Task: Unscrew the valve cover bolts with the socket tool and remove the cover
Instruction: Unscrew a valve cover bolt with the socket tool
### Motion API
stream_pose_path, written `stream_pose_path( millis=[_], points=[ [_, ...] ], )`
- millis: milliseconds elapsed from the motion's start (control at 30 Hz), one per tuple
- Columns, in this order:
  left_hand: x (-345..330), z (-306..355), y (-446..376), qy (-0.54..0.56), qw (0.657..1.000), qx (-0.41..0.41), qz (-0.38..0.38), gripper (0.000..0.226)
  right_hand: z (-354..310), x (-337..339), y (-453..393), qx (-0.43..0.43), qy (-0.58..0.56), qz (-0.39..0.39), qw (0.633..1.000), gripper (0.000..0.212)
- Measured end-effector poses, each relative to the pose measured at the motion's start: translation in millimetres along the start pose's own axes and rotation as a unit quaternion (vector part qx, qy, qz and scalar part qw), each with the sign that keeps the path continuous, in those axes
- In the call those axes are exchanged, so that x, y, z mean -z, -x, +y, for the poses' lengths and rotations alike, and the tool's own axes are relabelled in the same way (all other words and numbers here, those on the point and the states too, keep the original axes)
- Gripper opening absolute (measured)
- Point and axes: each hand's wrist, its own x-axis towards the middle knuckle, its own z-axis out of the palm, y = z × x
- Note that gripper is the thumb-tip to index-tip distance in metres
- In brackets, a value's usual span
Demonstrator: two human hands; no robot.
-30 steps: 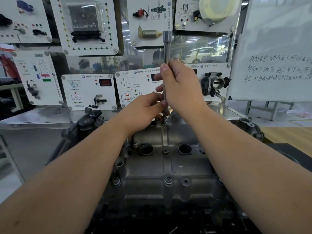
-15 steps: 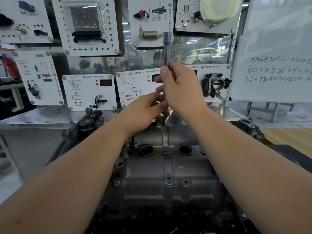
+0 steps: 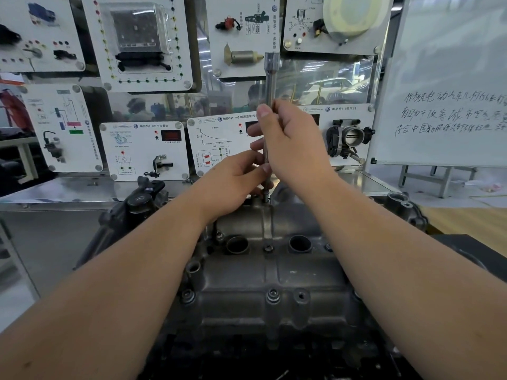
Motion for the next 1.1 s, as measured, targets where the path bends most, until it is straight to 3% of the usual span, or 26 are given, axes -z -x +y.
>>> stream_pose_path(
  millis=[100, 167, 333, 533, 700, 1100],
  points=[
    [-0.2, -0.5, -0.6, -0.008, 1.000, 0.002, 0.004, 0.020, 2.5, 0.5, -0.2, -0.007, -0.017, 0.002, 1.000, 0.016],
    [-0.3, -0.4, -0.1, 0.001, 1.000, 0.006, 0.009, 0.017, 3.9, 0.7, -0.9, -0.008, -0.021, 0.003, 1.000, 0.005],
    [-0.9, 1.0, 1.0, 0.008, 1.000, 0.000, -0.001, 0.018, 1.6, 0.7, -0.7, 0.001, 0.019, 0.007, 1.000, 0.028],
    [-0.1, 1.7, 0.7, 0.009, 1.000, -0.006, 0.001, 0.017, 0.1, 0.6, 0.7, 0.002, 0.045, 0.003, 0.999, 0.023],
    [-0.1, 0.5, 1.2, 0.012, 1.000, -0.005, 0.003, 0.014, 4.3, 1.2, -0.9, -0.001, 0.039, 0.000, 0.999, 0.005],
    [-0.1, -4.3, -1.8, 0.020, 1.000, 0.010, 0.006, 0.011, 1.0, 0.6, 0.1, 0.006, 0.034, 0.021, 0.999, 0.006]
  ],
)
